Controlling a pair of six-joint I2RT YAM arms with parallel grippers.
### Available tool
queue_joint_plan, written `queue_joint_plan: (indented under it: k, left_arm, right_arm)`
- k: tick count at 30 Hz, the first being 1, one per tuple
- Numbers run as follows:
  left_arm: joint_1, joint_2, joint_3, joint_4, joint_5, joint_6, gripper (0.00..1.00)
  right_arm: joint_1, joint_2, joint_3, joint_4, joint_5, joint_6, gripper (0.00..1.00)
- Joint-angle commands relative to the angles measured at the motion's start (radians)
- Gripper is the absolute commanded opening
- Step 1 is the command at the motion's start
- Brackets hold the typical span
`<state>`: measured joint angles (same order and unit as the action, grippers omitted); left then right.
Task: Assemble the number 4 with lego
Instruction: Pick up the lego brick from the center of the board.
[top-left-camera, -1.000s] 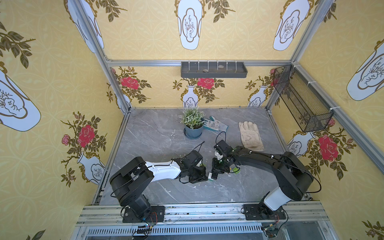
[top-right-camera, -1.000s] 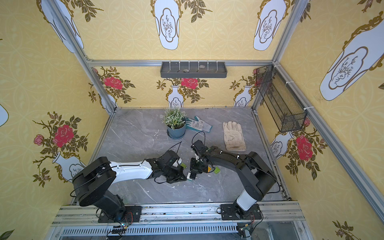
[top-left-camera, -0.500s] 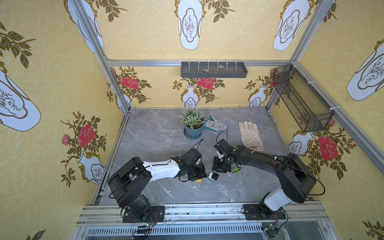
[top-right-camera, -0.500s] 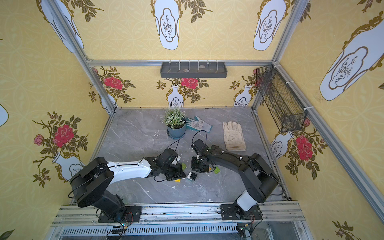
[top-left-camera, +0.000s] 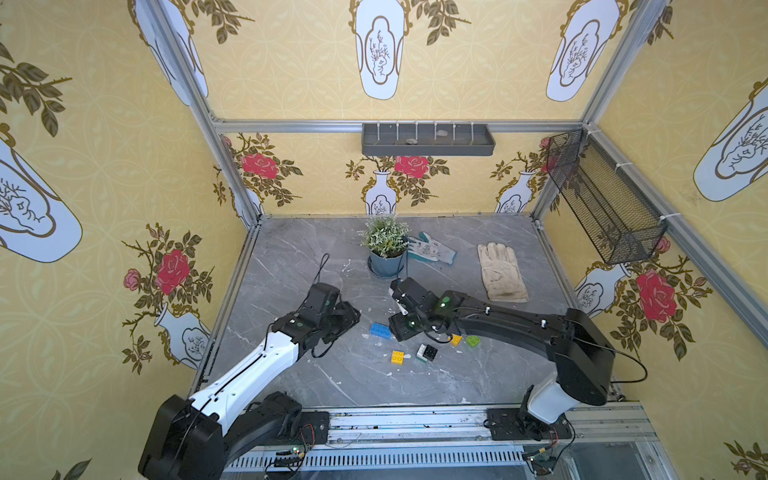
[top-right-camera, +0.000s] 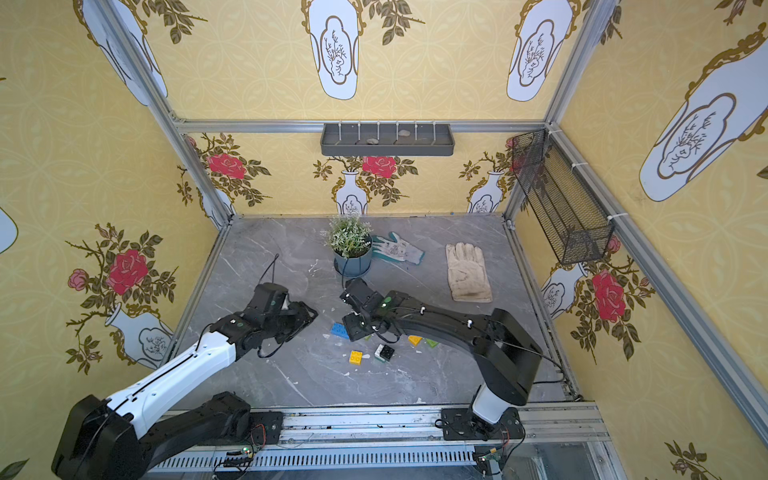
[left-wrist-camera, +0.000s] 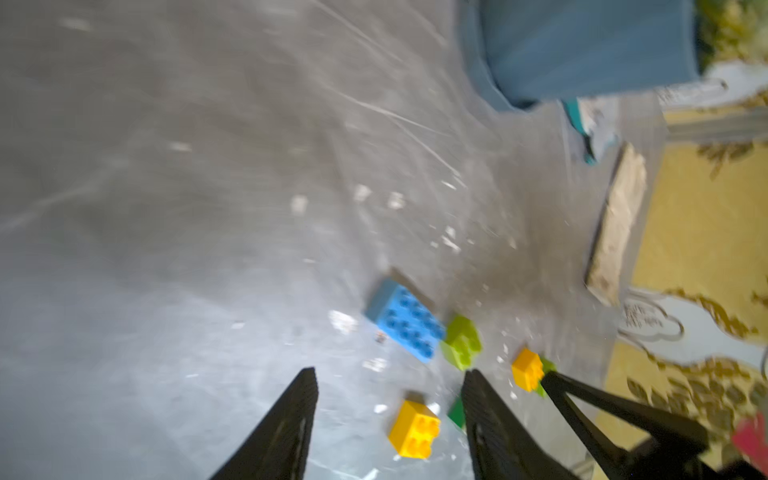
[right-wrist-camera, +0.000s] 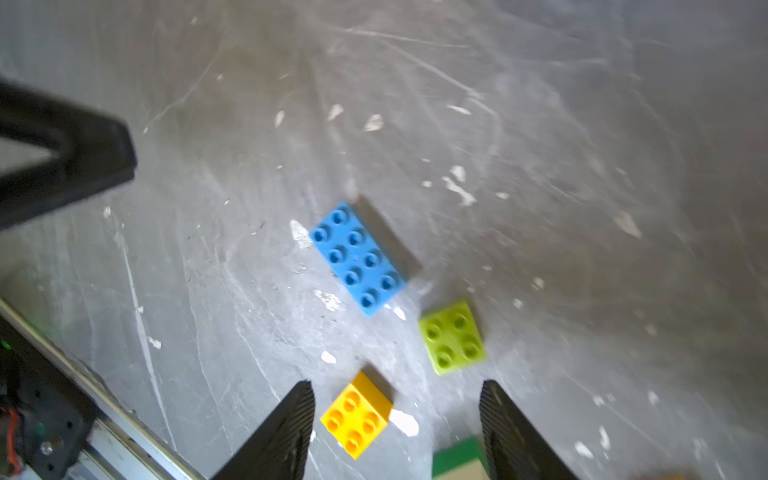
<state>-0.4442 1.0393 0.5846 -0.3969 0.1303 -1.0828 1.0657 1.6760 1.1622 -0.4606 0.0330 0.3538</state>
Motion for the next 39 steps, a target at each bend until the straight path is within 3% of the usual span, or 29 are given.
queue_joint_plan:
  k: [1,4,9,16,21,29,33,36,39]
  left_arm:
    - [0.099,-0.068,-0.072,-0.047,0.027,-0.006,0.58]
    - [0.152,-0.121,-0.116,-0.036,0.049,-0.006,0.59]
    - [0.162,-0.124,-0.145,-0.018,0.077,0.006,0.58]
    - [0.163,-0.099,-0.170,0.027,0.106,0.005,0.56]
    - [0.163,-0.071,-0.164,0.051,0.129,0.011,0.55]
    - [0.162,-0.030,-0.183,0.100,0.154,-0.004,0.53]
    - [0.163,-0.008,-0.185,0.115,0.176,0.002,0.53]
    - [0.162,0.001,-0.186,0.121,0.184,0.004,0.52]
    - [0.162,0.003,-0.187,0.125,0.187,0.005,0.52]
  right_arm:
    - [0.017,0.089,0.048,0.063,0.021,-0.208,0.67]
    - [0.025,0.171,0.099,0.062,-0.013,-0.276,0.67]
    - [0.025,0.265,0.176,0.035,-0.039,-0.331,0.67]
    - [0.024,0.337,0.214,0.002,-0.054,-0.334,0.56]
    - [0.024,0.341,0.198,0.000,-0.059,-0.328,0.56]
    - [0.023,0.343,0.190,0.013,-0.037,-0.317,0.33]
    - [0.020,0.352,0.208,0.005,-0.023,-0.315,0.34]
    - [0.018,0.366,0.221,-0.005,-0.023,-0.315,0.46]
    - [0.017,0.371,0.223,-0.006,-0.028,-0.314,0.45]
